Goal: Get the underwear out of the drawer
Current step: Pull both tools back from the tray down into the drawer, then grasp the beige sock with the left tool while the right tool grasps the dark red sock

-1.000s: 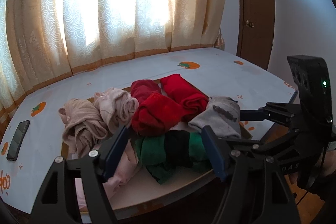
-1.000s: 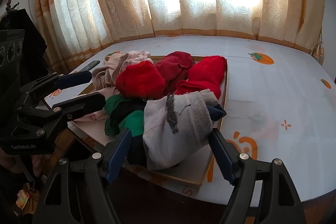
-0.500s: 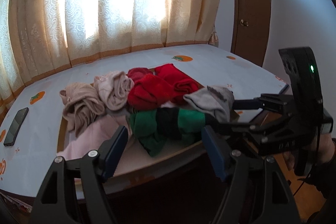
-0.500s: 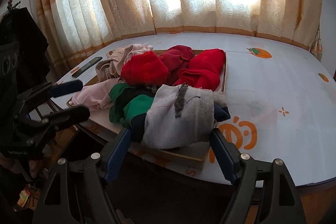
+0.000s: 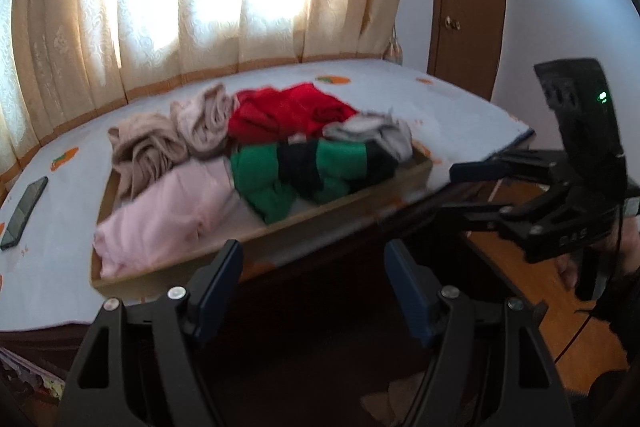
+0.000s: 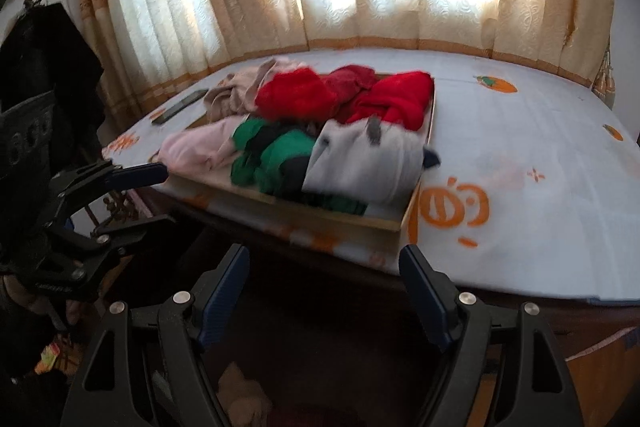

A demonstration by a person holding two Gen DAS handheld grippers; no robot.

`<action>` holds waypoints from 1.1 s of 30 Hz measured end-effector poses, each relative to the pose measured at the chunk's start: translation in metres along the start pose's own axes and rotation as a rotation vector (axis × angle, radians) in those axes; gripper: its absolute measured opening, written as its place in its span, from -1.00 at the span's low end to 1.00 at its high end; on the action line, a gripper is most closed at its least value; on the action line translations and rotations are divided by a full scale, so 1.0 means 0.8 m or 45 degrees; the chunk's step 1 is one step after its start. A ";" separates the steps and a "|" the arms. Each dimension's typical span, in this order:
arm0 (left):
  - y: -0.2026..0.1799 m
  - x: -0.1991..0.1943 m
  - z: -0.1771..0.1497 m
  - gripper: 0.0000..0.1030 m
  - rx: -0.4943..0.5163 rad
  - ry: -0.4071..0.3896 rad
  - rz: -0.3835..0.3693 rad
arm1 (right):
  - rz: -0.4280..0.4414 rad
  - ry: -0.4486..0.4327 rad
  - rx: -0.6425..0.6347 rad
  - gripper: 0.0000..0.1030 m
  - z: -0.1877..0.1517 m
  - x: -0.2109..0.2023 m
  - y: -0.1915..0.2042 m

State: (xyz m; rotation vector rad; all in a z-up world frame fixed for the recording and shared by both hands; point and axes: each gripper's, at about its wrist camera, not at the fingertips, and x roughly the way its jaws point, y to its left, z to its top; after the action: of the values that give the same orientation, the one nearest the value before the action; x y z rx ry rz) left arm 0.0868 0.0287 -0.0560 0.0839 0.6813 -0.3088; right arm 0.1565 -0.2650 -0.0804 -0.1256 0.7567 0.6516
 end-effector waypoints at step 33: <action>-0.013 0.063 -0.097 0.44 -0.005 0.524 -0.177 | 0.014 0.824 -0.410 0.48 -0.115 0.092 0.036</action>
State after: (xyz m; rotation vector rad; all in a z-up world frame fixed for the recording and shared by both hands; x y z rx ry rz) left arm 0.0736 0.0196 -0.1480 0.0980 1.0989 -0.4290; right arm 0.1242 -0.2357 -0.1936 -0.6501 1.2673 0.7479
